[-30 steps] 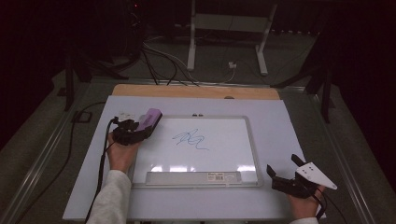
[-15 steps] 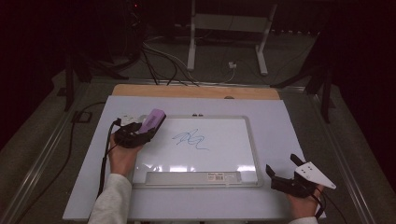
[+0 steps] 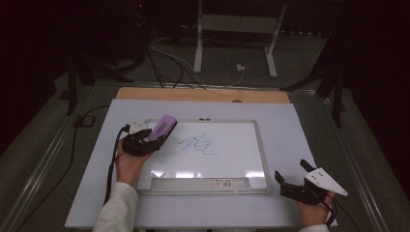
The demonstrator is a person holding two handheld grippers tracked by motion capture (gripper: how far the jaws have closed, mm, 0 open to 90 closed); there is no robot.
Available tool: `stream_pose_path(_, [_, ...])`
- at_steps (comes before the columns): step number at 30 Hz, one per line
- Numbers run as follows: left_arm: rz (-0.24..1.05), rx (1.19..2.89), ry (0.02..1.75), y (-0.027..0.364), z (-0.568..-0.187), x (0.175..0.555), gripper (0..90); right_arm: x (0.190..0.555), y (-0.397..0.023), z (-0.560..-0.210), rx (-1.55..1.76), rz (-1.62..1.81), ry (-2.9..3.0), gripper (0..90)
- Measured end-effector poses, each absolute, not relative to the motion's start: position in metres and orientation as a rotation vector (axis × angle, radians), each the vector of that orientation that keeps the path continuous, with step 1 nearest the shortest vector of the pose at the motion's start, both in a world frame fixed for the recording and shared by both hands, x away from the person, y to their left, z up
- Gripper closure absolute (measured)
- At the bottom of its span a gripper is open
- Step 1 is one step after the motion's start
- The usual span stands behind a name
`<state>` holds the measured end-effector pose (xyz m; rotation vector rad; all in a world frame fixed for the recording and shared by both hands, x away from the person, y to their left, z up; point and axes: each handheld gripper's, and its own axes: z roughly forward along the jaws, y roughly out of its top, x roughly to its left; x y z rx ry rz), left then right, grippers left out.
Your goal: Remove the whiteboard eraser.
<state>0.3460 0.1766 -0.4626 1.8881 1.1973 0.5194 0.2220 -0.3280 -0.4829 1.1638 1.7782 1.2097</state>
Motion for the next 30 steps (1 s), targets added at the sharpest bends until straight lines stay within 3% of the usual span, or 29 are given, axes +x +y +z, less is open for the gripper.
stream_pose_path(30, [0.476,1.994,1.129,0.151,-0.484,0.332,41.4,0.222,-0.329,-0.482,1.161,1.211,1.775,1.3])
